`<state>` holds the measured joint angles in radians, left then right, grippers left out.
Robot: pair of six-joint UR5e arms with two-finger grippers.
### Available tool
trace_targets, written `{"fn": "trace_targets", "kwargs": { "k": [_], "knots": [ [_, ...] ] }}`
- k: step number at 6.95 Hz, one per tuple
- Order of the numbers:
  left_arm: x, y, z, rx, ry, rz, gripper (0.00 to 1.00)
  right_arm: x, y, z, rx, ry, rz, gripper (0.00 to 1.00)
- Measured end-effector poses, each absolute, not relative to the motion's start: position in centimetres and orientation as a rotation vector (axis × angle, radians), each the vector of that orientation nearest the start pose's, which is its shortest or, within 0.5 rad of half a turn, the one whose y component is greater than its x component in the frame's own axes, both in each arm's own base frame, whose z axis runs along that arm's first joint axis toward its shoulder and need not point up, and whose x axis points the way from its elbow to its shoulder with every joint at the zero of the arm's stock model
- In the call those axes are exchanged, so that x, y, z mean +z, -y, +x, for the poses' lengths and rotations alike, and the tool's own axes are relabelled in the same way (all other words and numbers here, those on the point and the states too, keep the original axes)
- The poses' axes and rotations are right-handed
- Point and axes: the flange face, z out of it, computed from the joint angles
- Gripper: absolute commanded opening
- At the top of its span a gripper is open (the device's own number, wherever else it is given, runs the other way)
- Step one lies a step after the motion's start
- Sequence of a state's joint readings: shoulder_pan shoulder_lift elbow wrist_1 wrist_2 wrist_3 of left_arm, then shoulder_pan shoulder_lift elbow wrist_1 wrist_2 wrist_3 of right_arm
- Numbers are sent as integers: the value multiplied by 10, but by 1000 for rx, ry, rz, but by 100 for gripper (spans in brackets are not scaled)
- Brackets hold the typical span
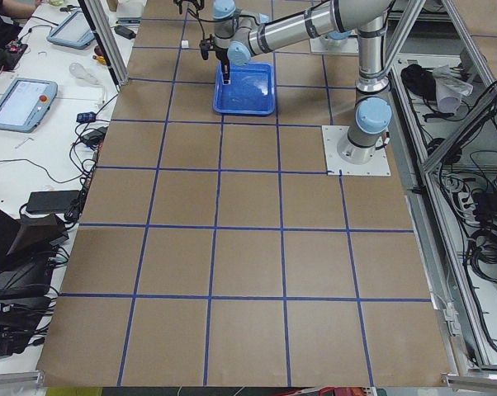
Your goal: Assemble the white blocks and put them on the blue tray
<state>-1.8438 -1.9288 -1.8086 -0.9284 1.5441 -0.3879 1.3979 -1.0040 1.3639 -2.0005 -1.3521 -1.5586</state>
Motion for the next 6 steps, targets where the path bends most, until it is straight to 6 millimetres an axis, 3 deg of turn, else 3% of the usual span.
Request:
{"fn": "trace_targets", "kwargs": {
  "k": [2,3,6],
  "knots": [
    [220,493,-305,-73,-3183,-114,1,264,724,35,-346,-2176,-2044,96],
    [215,485,-315,-70,-3184,-80,0,251,729,36,-368,-2081,-2120,89],
    [205,471,-319,-74,-3192,11,0,221,743,38,-429,-1872,-2260,88]
  ]
}}
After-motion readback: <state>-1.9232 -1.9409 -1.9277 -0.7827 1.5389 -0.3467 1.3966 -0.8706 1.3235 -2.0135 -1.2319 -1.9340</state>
